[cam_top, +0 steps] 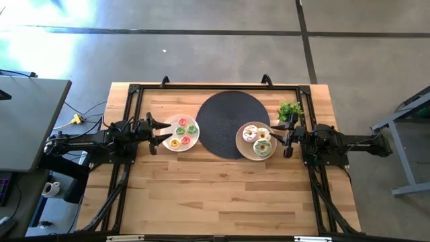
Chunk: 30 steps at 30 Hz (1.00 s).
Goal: Pick & Place donuts
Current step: Return to Home Position
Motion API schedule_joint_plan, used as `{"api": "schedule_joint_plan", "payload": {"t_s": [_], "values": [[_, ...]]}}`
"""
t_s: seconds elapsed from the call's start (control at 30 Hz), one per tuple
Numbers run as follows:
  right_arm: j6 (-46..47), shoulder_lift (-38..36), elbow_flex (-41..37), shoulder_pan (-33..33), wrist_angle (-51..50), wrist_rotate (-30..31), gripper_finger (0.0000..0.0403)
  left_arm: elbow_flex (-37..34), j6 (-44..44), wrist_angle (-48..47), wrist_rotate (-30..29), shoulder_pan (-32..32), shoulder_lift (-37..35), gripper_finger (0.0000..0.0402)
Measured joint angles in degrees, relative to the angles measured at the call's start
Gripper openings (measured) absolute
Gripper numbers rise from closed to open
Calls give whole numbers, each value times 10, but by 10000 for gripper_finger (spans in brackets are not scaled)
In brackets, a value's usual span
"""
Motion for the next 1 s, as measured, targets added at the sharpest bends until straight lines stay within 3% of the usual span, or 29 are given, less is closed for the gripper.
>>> {"api": "schedule_joint_plan", "payload": {"t_s": [0.57, 0.77, 1.0], "values": [[0, 0, 0, 0, 0, 0, 124, 0, 0, 0, 0, 0, 0, 202], [0, 0, 0, 0, 0, 0, 124, 3, 0, 3, -42, -94, 10, 202], [0, 0, 0, 0, 2, -1, 124, 3, 0, -1, 0, -148, 12, 202]]}}
